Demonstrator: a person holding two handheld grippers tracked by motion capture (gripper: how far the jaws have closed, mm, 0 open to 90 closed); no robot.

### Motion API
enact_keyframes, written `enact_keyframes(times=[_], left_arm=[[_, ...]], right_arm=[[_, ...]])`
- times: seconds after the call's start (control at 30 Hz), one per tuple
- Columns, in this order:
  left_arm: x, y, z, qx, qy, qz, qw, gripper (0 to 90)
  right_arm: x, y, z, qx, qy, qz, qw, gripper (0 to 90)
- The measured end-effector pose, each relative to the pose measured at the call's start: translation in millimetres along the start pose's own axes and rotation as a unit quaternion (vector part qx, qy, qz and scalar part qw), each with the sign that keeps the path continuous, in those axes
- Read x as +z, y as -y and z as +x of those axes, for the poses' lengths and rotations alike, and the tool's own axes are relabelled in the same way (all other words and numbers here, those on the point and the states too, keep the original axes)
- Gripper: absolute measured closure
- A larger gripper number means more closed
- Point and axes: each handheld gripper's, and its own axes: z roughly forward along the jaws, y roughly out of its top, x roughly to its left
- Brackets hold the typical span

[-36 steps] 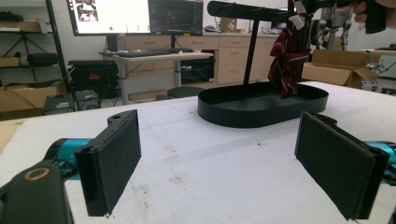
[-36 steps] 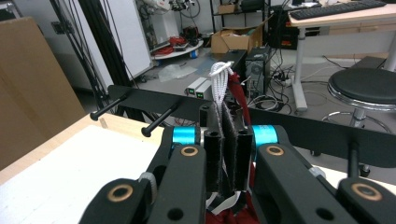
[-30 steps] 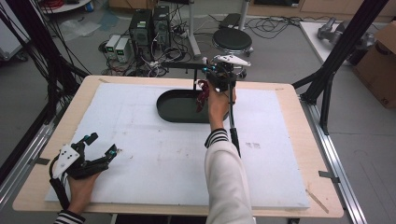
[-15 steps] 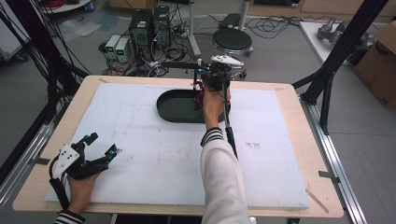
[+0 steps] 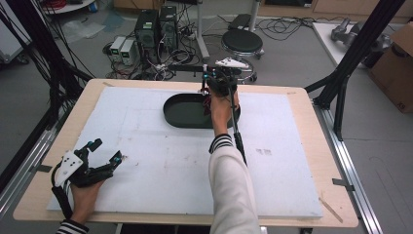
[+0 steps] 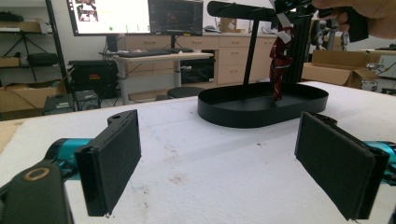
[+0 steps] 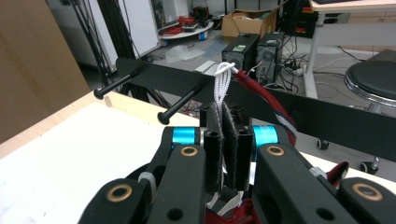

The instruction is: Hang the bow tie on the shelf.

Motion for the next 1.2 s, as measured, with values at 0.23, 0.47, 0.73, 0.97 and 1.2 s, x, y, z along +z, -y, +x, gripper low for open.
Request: enact_keyframes(times=[0.23, 0.47, 0.73, 0.97, 1.2], left_arm=[[-0.2, 0.0, -0.3, -0.001, 0.0, -0.001, 1.0, 14.9], [-0.1, 0.0, -0.2, 0.0, 0.0, 0.0, 1.0, 14.9], [-0.2, 0.0, -0.3, -0.001, 0.0, -0.001, 1.0, 14.9], [-0.1, -0.1, 0.1, 0.001, 0.0, 0.001, 1.0, 14.8], [-0.2, 0.0, 0.1, 0.001, 0.0, 0.001, 1.0, 14.8]], right_arm=[[-0.1, -0.7, 3.4, -0.017, 0.0, 0.005, 0.9998, 77.8], [-1.1, -1.7, 8.4, -0.042, 0.005, 0.022, 0.9989, 67.6], [-3.2, 0.3, 14.0, -0.064, 0.013, 0.036, 0.9972, 60.4], [-7.2, 5.2, 12.8, -0.051, -0.001, 0.03, 0.9983, 38.5], [-15.6, 2.7, 19.3, -0.051, -0.039, 0.033, 0.9974, 8.4]])
